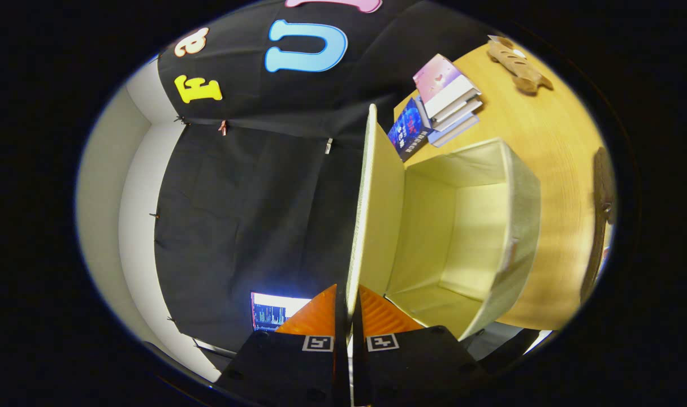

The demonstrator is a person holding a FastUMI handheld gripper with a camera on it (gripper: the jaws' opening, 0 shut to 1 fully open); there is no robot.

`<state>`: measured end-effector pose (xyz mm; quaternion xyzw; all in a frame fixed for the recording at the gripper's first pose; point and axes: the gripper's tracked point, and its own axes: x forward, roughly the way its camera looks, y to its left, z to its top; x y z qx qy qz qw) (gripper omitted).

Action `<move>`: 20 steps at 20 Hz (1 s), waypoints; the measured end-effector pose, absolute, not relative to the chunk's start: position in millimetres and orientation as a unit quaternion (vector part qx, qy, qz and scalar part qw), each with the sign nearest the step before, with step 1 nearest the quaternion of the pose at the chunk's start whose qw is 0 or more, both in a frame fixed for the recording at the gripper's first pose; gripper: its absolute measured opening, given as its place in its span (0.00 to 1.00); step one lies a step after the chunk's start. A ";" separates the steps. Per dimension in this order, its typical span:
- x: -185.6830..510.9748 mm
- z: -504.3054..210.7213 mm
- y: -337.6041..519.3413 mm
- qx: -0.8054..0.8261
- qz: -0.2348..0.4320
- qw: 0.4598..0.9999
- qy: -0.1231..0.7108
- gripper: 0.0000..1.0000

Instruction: Open the storage box then place both shoes into the box .Put the left shoe in first, then the right shoe, with the right side of both shoes facing outward in a uniform manner.

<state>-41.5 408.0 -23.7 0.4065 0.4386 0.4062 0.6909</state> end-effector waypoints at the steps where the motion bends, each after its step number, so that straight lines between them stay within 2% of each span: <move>1: -40.5 -15.1 419.9 0.401 0.409 0.693 0.437 0.07; 8: -36.0 7.9 518.4 0.371 0.435 0.707 0.416 0.09; 17: -22.1 -27.8 633.3 0.325 0.449 0.718 0.422 0.10; 19: -17.8 -43.0 641.2 0.293 0.449 0.733 0.418 0.14; 20: -16.0 -54.8 640.5 0.269 0.447 0.745 0.415 0.24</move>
